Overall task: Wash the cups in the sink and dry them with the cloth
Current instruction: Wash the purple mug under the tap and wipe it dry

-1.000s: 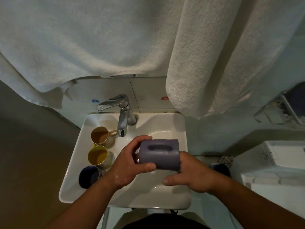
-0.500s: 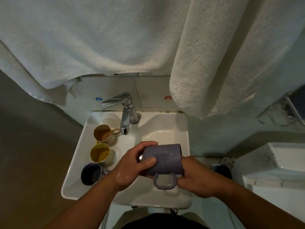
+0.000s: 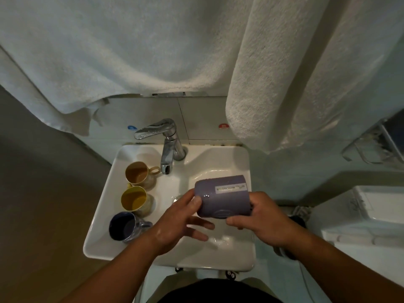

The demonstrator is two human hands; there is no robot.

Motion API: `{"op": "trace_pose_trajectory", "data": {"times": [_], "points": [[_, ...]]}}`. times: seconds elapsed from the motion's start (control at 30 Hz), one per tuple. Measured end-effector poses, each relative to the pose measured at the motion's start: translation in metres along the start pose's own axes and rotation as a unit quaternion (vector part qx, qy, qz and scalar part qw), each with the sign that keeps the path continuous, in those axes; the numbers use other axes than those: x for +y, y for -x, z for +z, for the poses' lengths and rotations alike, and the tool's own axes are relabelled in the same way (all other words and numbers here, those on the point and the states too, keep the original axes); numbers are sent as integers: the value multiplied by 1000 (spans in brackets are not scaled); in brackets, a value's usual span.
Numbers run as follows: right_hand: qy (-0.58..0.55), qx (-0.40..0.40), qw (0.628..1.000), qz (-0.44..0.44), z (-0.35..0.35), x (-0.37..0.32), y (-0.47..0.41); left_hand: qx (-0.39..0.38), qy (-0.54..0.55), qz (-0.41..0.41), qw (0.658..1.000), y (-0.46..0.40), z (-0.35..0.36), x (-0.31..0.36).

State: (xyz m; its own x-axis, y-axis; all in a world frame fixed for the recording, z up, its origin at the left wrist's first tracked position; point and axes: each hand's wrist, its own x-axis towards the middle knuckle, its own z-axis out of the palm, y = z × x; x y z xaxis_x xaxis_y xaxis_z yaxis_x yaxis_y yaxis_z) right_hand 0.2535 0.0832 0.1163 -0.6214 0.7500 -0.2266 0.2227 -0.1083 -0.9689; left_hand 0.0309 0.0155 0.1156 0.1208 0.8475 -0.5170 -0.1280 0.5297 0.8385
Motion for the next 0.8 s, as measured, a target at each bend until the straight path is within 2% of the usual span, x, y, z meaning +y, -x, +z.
{"op": "trace_pose_trajectory", "data": {"times": [0.07, 0.13, 0.27, 0.37, 0.43, 0.57, 0.67, 0.7, 0.8], "points": [[67, -32, 997, -14, 2, 2, 1, 38, 38, -30, 998, -1, 3, 3], [85, -47, 995, -12, 7, 3, 2, 69, 27, -7, 997, -5, 5, 4], [-53, -75, 994, 51, 8, -4, 0, 113, -97, 112, 982, -6, -2, 1], [-183, -45, 978, 87, 14, -1, -2, 74, -150, 164, 972, -4, -5, 0], [-191, -20, 978, 88, 16, 3, -3, 44, -156, 152, 975, -5, -3, 3], [-42, -3, 998, 39, 11, 2, -1, 0, -134, 100, 986, -7, -5, 2], [-4, 8, 999, 31, 11, 3, 1, 26, -18, -3, 999, -8, 0, 6], [2, 5, 1000, 30, 13, 3, 0, 36, -9, -21, 999, -9, 1, 8], [-11, 4, 999, 45, 14, 7, -2, 57, -51, 11, 997, -13, 0, 9]]}}
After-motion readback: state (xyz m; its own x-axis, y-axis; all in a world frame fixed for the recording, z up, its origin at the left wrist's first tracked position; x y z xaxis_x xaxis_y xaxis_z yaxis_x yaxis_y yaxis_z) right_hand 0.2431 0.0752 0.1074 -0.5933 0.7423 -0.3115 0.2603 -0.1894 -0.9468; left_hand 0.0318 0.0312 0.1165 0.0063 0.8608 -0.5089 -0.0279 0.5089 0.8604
